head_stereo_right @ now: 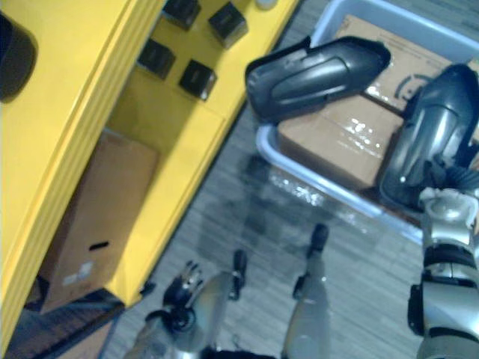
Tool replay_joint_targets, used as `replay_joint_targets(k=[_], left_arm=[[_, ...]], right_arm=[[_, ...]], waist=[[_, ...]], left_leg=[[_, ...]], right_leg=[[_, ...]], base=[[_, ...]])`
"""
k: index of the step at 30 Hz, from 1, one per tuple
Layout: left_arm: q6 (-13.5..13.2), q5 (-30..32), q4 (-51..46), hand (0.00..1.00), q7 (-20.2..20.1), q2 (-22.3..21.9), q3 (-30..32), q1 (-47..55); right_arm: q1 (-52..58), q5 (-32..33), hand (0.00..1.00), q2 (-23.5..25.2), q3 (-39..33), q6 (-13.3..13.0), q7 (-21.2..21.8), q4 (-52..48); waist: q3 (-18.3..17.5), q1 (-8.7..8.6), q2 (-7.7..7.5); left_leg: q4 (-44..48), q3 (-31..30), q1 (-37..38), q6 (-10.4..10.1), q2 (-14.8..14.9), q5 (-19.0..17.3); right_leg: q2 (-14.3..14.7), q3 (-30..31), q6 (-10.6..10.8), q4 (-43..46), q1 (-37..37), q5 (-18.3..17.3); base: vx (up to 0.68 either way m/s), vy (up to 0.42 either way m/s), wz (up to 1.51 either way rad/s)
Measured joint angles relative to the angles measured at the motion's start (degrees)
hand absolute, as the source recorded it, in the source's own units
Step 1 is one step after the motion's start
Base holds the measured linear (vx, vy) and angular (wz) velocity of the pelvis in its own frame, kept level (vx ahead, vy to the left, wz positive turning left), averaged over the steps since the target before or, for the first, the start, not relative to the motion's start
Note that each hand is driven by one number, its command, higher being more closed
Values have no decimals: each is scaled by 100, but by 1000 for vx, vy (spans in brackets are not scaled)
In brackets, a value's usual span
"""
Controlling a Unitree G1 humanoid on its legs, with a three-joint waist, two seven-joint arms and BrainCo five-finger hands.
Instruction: Walk over and take plastic housings, then place them on the shelf
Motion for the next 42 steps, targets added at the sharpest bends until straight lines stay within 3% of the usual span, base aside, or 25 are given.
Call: replay_joint_targets(k=[8, 18, 23, 28, 36, 42], left_arm=[[-9, 2, 2, 0, 27, 6, -34, 0], [-59, -1, -52, 0, 112, 13, -65, 1], [-65, -1, -109, 0, 106, 37, -103, 30], [-85, -8, -380, 0, 101, 43, -86, 97], [-108, -13, -1309, 0, 112, 74, 28, 181], [98, -17, -2201, 0, 230, 151, 387, 232]], right_arm=[[1, -843, 100, -305, 284, 418, 94, -123], [125, -1841, 100, -491, 599, 1130, 377, -505], [304, -2159, 100, -395, 785, 1356, 488, -486], [386, -2216, 100, -168, 826, 1379, 446, -470], [742, -2212, 100, 380, 729, 1369, -38, -603], [1318, -2163, 100, 1008, 527, 1375, -279, -1089]], waist=[[-8, -30, 12], [-26, -47, -11], [-266, -30, -71], [-314, -4, -108], [-401, 13, -203], [-606, 24, -356]], left_leg=[[-95, -23, -83, -67, 36, 98], [-172, -48, -67, -89, 51, 148], [-314, -132, -22, -115, 61, 226], [-382, -169, 142, -137, 104, 251], [-530, -180, 429, -198, 209, 290], [-582, -162, 648, -228, 296, 261]], right_leg=[[26, -23, 2, 7, -108, -9], [35, -41, 1, 5, -106, -9], [35, -75, 0, -31, -69, -8], [60, -112, -30, -71, 120, -31], [154, -185, -46, -203, 425, -44], [243, -207, -37, -270, 646, -53]], base=[[-10, -14, 2], [1, -2, 1], [19, -8, 8], [-1, -6, 2], [-1, -9, 0], [26, -6, -1]])
